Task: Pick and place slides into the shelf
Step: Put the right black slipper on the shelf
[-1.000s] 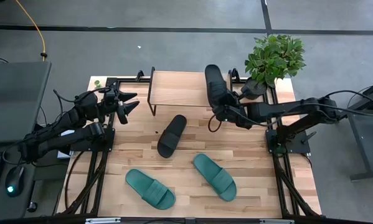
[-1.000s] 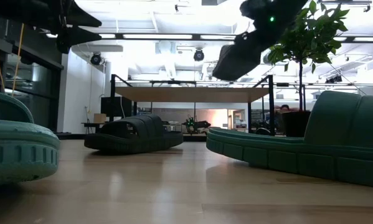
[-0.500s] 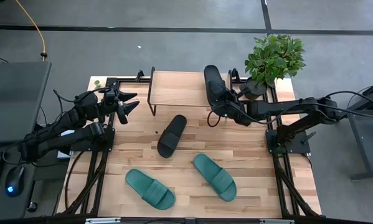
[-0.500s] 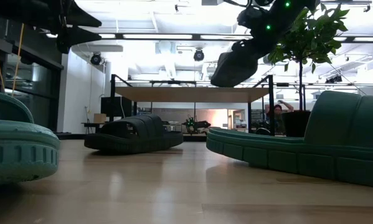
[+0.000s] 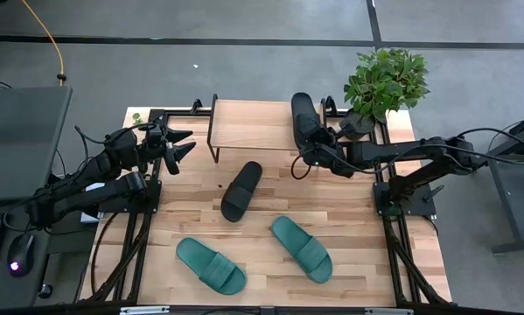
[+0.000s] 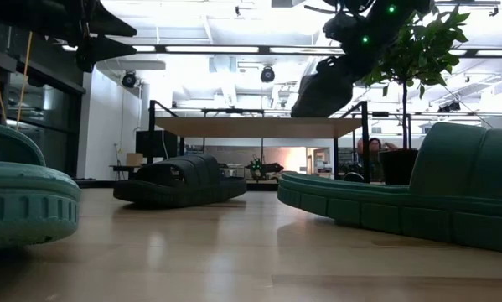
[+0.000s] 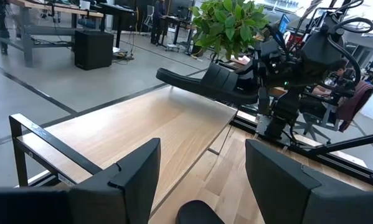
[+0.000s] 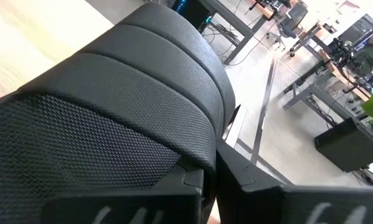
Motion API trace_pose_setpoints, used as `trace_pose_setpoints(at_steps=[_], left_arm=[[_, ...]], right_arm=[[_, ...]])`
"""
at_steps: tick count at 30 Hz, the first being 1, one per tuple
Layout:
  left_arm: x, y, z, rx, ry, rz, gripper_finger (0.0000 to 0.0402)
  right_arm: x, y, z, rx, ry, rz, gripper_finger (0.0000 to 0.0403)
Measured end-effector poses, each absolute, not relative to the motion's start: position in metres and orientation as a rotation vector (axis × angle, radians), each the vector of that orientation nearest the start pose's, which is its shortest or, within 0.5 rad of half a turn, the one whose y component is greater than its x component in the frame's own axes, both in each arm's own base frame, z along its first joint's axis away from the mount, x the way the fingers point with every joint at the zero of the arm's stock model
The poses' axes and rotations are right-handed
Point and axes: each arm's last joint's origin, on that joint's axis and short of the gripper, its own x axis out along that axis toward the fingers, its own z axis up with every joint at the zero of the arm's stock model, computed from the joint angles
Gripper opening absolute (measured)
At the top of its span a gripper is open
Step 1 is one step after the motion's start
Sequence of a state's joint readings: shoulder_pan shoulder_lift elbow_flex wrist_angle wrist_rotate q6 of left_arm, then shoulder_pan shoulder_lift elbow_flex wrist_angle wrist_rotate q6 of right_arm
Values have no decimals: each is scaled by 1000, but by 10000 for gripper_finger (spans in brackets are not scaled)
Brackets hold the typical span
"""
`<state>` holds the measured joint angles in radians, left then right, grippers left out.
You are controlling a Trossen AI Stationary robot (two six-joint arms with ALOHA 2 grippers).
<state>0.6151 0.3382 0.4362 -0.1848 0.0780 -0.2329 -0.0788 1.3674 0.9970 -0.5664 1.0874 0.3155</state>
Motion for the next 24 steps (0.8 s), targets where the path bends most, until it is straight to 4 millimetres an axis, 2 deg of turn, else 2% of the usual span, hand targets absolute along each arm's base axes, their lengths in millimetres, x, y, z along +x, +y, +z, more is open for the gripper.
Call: trace_pose_setpoints(at_steps=[17,24], left_arm=[[87,59,266,-258,20,545,216],[87,59,266,-257,20,545,216]], right_arm=[[257,-46,260,-187,712,-1194,2],[255,-56,258,-144,747,-1188,15]])
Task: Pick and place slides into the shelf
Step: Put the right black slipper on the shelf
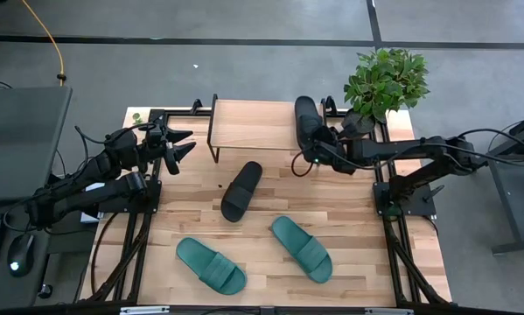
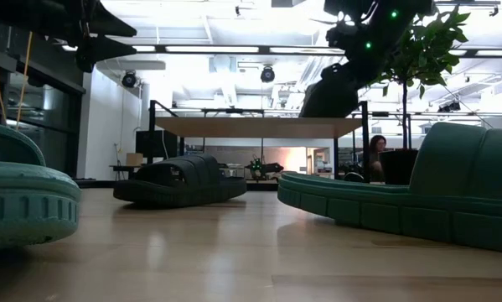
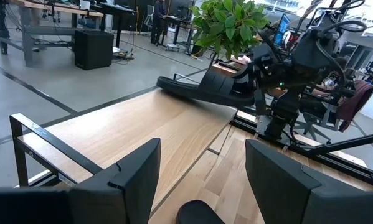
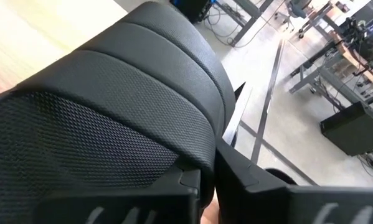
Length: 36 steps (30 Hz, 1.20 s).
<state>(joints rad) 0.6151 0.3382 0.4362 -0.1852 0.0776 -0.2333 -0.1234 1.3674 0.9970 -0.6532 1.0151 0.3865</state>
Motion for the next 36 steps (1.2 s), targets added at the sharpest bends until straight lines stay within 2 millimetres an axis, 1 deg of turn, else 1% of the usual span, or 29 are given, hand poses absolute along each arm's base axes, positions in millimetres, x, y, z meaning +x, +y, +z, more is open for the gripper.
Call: trace_pose_setpoints(at_steps=[6,15,29,36], left_arm=[[87,59,266,-257,20,545,216],[87,59,266,-257,20,544,216],[87,59,266,-257,20,544,216],[87,59,266,-257,19,544,216]], right_arm=[[253,-63,257,-124,767,-1195,40],[253,-63,257,-122,777,-1185,87],[253,-62,256,-149,819,-1139,134],[253,-62,256,-171,835,-1127,167]])
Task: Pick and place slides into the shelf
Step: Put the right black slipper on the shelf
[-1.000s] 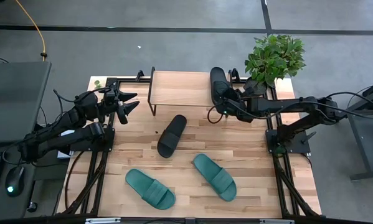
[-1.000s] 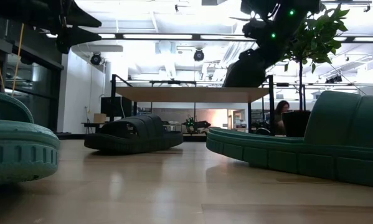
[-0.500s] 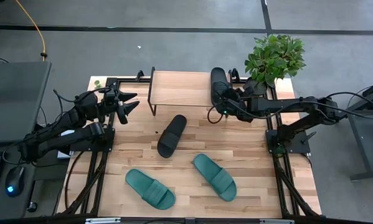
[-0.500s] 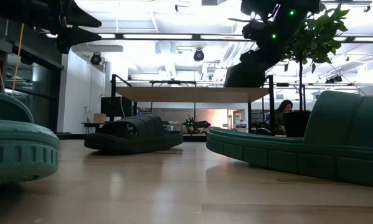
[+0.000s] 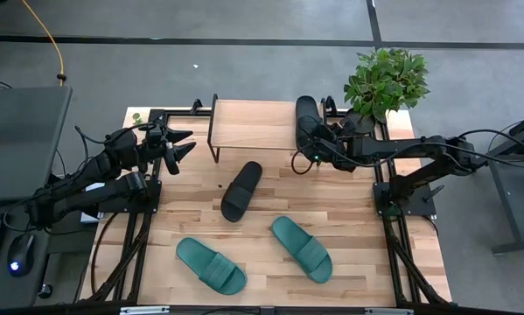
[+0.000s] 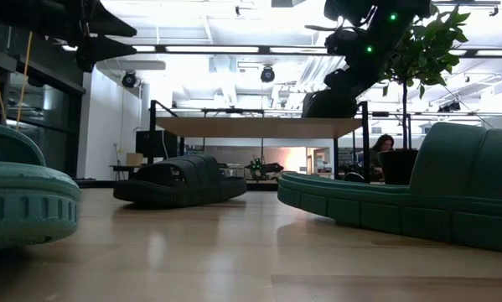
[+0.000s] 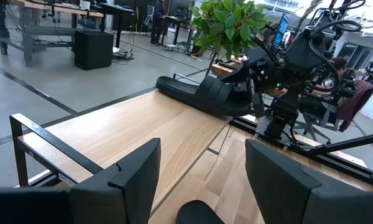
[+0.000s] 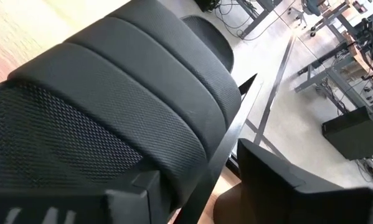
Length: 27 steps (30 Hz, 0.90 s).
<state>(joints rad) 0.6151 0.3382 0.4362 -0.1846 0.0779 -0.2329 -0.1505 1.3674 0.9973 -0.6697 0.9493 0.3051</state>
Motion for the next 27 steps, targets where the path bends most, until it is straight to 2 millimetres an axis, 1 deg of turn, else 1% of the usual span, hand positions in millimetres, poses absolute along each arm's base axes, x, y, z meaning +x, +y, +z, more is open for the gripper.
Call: trace_pose_setpoints(at_steps=[5,9,14,18,22,27], left_arm=[[87,59,266,-257,19,544,216],[87,59,266,-257,19,544,216],[87,59,266,-257,19,544,216],[87,59,266,-257,19,544,216],[87,59,266,-257,19,544,216],[87,59,266,-257,19,544,216]], right_arm=[[253,-62,256,-185,846,-1118,188],[254,-61,255,-159,860,-1074,196],[256,-61,260,-101,836,-1060,198],[255,-61,263,-104,848,-1060,198],[249,-60,260,-134,912,-1077,198],[245,-59,258,-95,931,-1101,198]])
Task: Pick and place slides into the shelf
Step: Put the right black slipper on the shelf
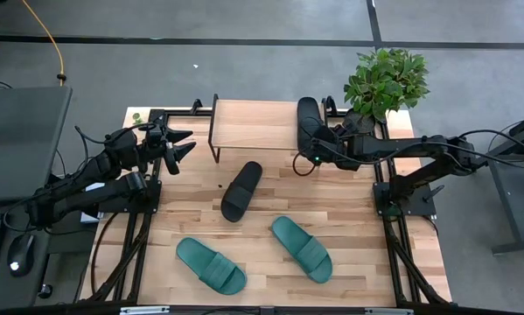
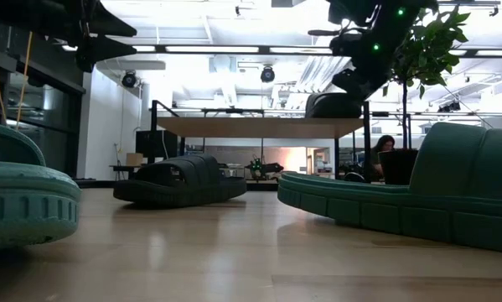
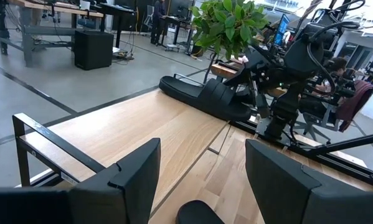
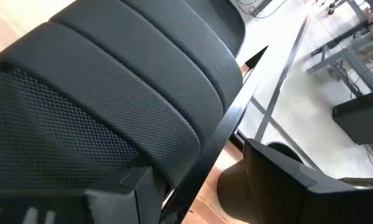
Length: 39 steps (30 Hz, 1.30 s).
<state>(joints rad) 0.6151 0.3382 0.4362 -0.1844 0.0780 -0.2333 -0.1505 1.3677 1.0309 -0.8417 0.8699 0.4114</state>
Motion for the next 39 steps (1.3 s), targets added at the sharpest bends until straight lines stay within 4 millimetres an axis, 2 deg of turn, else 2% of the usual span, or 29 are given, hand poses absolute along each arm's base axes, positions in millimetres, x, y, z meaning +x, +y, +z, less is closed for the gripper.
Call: trace_pose_setpoints(at_steps=[39], left_arm=[[87,59,266,-257,20,544,216]], right_arm=[[247,-58,263,-53,901,-1041,197]])
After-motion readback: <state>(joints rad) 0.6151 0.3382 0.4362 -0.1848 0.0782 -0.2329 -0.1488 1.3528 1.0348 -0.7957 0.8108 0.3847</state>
